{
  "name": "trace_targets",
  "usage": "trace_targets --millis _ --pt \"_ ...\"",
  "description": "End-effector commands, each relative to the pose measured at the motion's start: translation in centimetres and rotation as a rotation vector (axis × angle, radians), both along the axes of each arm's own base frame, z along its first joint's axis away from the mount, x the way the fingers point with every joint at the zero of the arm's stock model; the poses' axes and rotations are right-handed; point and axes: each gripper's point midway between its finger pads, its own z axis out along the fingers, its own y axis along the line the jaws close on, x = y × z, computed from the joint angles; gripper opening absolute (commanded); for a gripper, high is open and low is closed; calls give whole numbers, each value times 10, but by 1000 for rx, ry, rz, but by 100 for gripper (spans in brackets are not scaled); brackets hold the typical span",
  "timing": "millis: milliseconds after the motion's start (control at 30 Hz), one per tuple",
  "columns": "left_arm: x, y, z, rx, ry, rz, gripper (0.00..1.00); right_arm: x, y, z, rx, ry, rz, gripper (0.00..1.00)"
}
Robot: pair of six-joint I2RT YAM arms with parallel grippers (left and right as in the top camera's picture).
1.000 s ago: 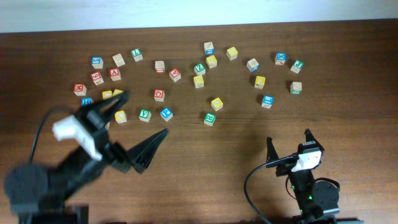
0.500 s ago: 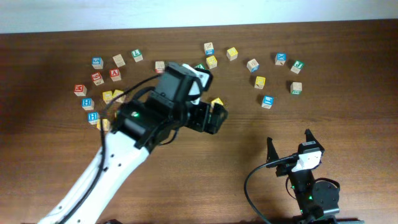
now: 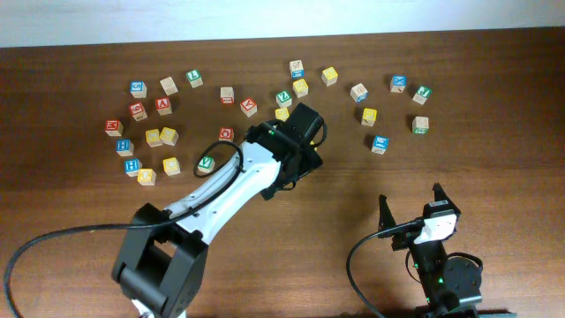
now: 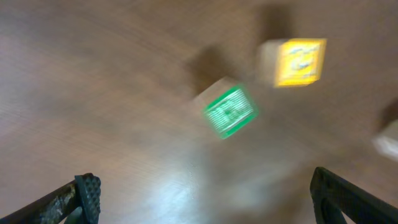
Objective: Spell out RSS
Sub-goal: 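Reach the left gripper to the green R block and grasp it, then carry the R block toward the front center and release it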
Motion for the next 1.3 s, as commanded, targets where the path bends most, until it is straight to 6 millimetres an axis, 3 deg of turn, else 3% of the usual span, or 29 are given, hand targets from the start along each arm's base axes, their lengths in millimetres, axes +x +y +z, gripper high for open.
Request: trace_targets --millis 0,67,133,300,500,667,767,800,967,1133,1267 --pt "20 -18 -22 -29 -36 35 99 0 -3 -2 2 3 -12 98" --pt "20 -30 -41 -20 -36 15 99 0 -3 -2 3 3 -12 98" --pt "24 -30 -46 18 -71 20 100 0 -3 -2 3 3 -12 98" --pt "28 -24 -45 61 -106 28 69 0 -3 -2 2 3 -12 98" --pt "27 -23 -47 70 -102 30 72 0 -3 -2 3 3 -12 98" --pt "24 -18 -72 113 -64 42 73 0 -3 -2 3 3 -12 98" --pt "24 -17 -74 117 -60 41 64 0 -3 -2 2 3 -12 98" --pt "24 -17 -74 117 -60 42 52 0 -3 -2 2 3 -12 98" --pt "24 -17 -74 118 -60 41 48 0 -3 -2 2 3 -12 98" --pt "25 -8 -75 133 -45 48 35 0 -3 -2 2 3 -12 98" --pt "29 0 -75 170 -46 -55 31 0 -3 -2 2 3 -12 98"
